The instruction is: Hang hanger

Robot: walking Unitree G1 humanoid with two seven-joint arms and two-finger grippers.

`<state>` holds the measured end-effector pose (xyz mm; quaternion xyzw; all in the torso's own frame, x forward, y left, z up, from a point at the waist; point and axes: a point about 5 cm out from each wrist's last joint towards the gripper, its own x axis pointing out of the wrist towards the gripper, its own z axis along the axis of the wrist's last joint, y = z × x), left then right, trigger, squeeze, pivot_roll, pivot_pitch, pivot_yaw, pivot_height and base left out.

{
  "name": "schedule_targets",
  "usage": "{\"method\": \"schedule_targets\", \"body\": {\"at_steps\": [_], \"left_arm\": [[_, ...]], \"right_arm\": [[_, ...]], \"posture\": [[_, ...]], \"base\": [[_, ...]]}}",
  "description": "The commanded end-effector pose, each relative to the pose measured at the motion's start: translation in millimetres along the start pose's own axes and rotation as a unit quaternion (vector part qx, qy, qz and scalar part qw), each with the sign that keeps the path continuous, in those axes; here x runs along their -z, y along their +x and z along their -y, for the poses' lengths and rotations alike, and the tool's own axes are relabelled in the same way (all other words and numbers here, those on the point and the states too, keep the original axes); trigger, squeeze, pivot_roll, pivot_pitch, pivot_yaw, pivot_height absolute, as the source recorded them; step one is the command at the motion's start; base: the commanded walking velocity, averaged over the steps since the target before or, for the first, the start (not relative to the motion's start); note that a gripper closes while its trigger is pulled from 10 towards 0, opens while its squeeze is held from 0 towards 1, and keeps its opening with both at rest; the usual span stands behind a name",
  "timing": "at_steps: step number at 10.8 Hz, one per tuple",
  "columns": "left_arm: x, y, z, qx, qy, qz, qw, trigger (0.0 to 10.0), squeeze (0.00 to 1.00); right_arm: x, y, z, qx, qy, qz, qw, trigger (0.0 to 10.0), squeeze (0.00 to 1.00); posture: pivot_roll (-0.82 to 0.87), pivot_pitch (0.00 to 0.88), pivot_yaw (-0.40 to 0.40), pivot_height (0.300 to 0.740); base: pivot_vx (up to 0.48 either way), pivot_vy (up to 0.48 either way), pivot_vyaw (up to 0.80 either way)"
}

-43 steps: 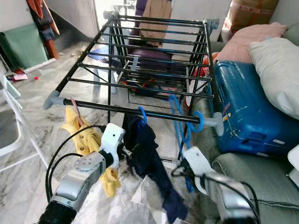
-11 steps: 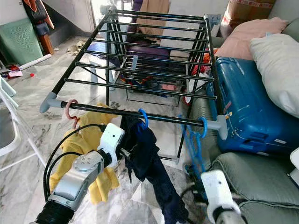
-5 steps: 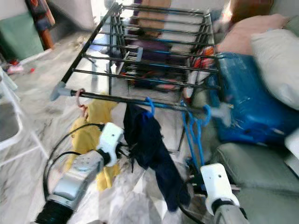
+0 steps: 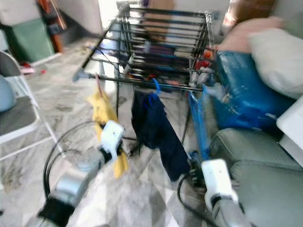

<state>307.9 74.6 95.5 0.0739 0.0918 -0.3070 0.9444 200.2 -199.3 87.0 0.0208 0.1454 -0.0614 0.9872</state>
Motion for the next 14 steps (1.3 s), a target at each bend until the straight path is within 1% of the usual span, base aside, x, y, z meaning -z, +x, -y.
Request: {"method": "schedule_targets", "body": {"at_steps": [1, 2, 3, 4, 5, 6, 7, 8, 9, 10, 12, 14], "left_arm": [[5, 1.3, -1.2, -0.007, 0.010, -0.007, 1.000, 10.0, 0.00], [5, 2.4, -5.4, -0.011, 0.021, -0.008, 1.000, 10.0, 0.00], [4, 3.9, -16.8, -0.030, 0.046, 0.000, 0.998, 10.0, 0.00], [-1, 7.8, -26.4, -0.056, 0.043, 0.008, 0.998, 10.0, 0.00], [-4, 10.6, -28.7, -0.075, 0.047, 0.020, 0.996, 10.0, 0.00], [-2, 11.9, -28.2, -0.099, 0.053, 0.027, 0.993, 10.0, 0.00], [2, 10.5, -28.1, -0.123, 0.051, 0.029, 0.991, 10.0, 0.00], [12, 5.7, -29.0, -0.139, 0.042, 0.020, 0.989, 10.0, 0.00], [18, 2.5, -28.6, -0.144, 0.039, 0.015, 0.989, 10.0, 0.00], [24, -1.2, -26.7, -0.144, 0.038, 0.010, 0.989, 10.0, 0.00], [26, -1.6, -26.5, -0.154, 0.035, 0.008, 0.987, 10.0, 0.00], [28, -0.3, -25.5, -0.156, 0.030, 0.006, 0.987, 10.0, 0.00]], "right_arm": [[-2, 5.2, 6.2, 0.018, -0.004, 0.011, 1.000, 10.0, 1.00], [-2, 9.7, 7.9, 0.028, -0.005, 0.014, 1.000, 10.0, 0.64], [1, 15.7, 10.2, 0.041, 0.003, 0.015, 0.999, 10.0, 0.00], [5, 22.8, 9.5, 0.045, 0.010, 0.012, 0.999, 10.0, 0.00], [7, 28.6, 6.4, 0.040, -0.007, 0.012, 0.999, 10.0, 0.00], [9, 32.2, 6.2, 0.046, -0.011, 0.013, 0.999, 10.0, 0.00], [8, 33.9, 5.3, 0.038, -0.009, 0.029, 0.999, 10.0, 0.00], [11, 32.1, 6.5, 0.039, -0.013, 0.033, 0.999, 10.0, 0.00], [17, 30.5, 6.4, 0.039, -0.011, 0.022, 0.999, 10.0, 0.00], [21, 28.5, 4.0, 0.031, 0.017, 0.014, 0.999, 10.0, 0.00], [15, 33.2, -2.1, 0.010, 0.015, 0.030, 0.999, 10.0, 0.00], [9, 36.5, -0.9, 0.008, 0.014, 0.045, 0.999, 10.0, 0.00]], "posture": [[0.01, 0.000, 0.002, 0.740], [0.01, 0.000, 0.012, 0.740], [0.02, 0.000, 0.029, 0.740], [0.03, 0.000, 0.029, 0.740], [0.04, 0.000, 0.013, 0.740], [0.04, 0.000, 0.000, 0.740], [0.05, 0.000, -0.013, 0.740], [0.06, 0.000, -0.028, 0.740], [0.07, 0.000, -0.038, 0.740], [0.07, 0.000, -0.048, 0.740], [0.09, 0.000, -0.061, 0.740], [0.07, 0.000, -0.052, 0.740]], "base": [[0.000, 0.000, 0.00], [0.000, 0.000, 0.00], [0.000, 0.000, 0.00], [0.000, 0.000, 0.00], [0.000, 0.000, 0.00], [0.000, 0.000, 0.00], [0.000, 0.000, 0.00], [0.000, 0.000, 0.00], [0.000, 0.000, 0.00], [-0.262, 0.000, 0.00], [-0.326, 0.000, 0.00], [-0.339, 0.000, 0.00]]}}
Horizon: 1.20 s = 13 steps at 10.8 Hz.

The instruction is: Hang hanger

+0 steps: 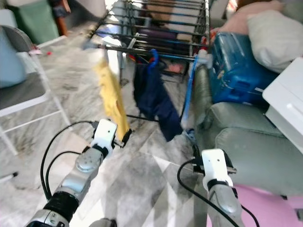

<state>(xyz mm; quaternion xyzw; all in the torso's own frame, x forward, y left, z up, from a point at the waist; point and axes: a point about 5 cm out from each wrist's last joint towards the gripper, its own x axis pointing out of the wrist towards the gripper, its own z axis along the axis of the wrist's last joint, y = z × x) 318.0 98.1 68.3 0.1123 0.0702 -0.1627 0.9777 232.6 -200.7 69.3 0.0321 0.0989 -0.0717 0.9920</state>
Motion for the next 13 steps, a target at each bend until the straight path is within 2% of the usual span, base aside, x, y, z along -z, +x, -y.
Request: {"method": "schedule_targets", "body": {"at_steps": [1, 4, 6, 8, 10, 13], "left_arm": [[-4, 3.1, 1.5, 0.004, 0.002, 0.006, 1.000, 10.0, 0.00], [-5, 7.6, 6.5, 0.012, 0.000, 0.004, 1.000, 10.0, 0.00], [-6, 6.9, 12.0, 0.022, -0.006, 0.011, 1.000, 10.0, 0.00], [-7, 6.4, 10.7, 0.017, -0.008, 0.014, 1.000, 10.0, 0.00], [-10, 6.4, 0.3, -0.023, -0.004, 0.026, 0.999, 10.0, 0.00], [-12, 8.0, -1.1, -0.034, -0.004, 0.026, 0.999, 10.0, 0.00]], "right_arm": [[-3, 1.1, 4.2, 0.007, 0.002, 0.007, 1.000, 10.0, 0.00], [0, -7.7, 2.8, 0.003, -0.001, 0.002, 1.000, 10.0, 0.00], [2, -11.0, 4.1, 0.007, 0.000, -0.002, 1.000, 10.0, 0.00], [2, -10.5, 2.6, 0.004, 0.001, 0.000, 1.000, 10.0, 0.00], [3, -11.6, -5.6, -0.017, -0.003, -0.001, 1.000, 10.0, 0.00], [0, -9.4, -5.6, -0.028, -0.007, 0.002, 1.000, 10.0, 0.00]], "posture": [[0.06, 0.000, -0.053, 0.740], [0.02, 0.000, -0.048, 0.740], [0.02, 0.000, -0.048, 0.740], [0.02, 0.000, -0.048, 0.740], [0.04, 0.000, -0.052, 0.740], [0.04, 0.000, -0.052, 0.740]], "base": [[-0.341, 0.000, 0.00], [-0.338, 0.000, 0.00], [0.000, 0.000, 0.00], [0.000, 0.000, 0.00], [0.000, 0.000, 0.80], [0.000, 0.000, 0.80]]}}
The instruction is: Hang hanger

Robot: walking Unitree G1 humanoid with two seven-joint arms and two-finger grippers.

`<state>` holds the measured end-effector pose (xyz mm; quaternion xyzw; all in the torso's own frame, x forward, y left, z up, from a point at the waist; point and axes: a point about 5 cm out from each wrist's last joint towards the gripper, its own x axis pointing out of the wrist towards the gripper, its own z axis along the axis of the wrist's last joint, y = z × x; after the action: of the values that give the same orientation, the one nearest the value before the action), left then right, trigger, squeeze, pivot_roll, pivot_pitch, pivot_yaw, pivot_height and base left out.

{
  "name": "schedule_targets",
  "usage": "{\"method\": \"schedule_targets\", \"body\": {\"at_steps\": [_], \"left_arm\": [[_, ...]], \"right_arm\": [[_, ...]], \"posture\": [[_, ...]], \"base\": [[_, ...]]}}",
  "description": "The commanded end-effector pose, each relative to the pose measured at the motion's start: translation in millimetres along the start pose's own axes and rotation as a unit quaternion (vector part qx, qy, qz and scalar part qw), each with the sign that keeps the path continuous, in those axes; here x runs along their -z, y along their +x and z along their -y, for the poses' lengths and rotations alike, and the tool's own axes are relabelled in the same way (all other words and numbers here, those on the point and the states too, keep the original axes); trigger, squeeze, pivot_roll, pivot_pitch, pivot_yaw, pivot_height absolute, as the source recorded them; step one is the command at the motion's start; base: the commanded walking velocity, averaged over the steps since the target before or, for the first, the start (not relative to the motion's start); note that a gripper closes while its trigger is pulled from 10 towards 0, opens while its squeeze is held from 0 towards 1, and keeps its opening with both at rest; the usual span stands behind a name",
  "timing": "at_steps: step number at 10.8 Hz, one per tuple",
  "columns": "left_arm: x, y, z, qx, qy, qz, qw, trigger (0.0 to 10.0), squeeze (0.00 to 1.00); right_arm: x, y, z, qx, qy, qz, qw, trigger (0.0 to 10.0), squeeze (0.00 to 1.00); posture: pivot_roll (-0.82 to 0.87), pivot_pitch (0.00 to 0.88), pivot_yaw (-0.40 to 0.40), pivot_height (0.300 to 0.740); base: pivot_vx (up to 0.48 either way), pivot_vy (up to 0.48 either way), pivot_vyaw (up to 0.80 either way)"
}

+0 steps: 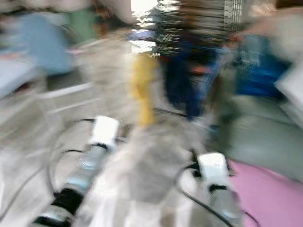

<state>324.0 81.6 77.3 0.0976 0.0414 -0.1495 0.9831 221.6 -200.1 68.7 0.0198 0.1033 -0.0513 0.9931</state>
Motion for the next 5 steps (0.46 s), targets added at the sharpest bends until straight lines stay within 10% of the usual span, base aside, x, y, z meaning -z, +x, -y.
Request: {"method": "schedule_targets", "body": {"at_steps": [1, 5], "left_arm": [[1.7, -0.8, -12.2, -0.020, 0.009, -0.003, 1.000, 10.0, 0.00], [5.3, -2.6, -11.3, -0.028, 0.004, -0.009, 1.000, 10.0, 0.00]], "right_arm": [[-3.1, 1.7, -7.3, -0.013, 0.003, 0.007, 1.000, 10.0, 0.00], [-1.9, 0.9, -13.5, -0.030, 0.000, 0.003, 1.000, 10.0, 0.00]], "posture": [[0.04, 0.000, -0.055, 0.740], [0.04, 0.000, -0.060, 0.740]], "base": [[0.000, 0.000, 0.80], [0.000, 0.000, 0.80]]}}
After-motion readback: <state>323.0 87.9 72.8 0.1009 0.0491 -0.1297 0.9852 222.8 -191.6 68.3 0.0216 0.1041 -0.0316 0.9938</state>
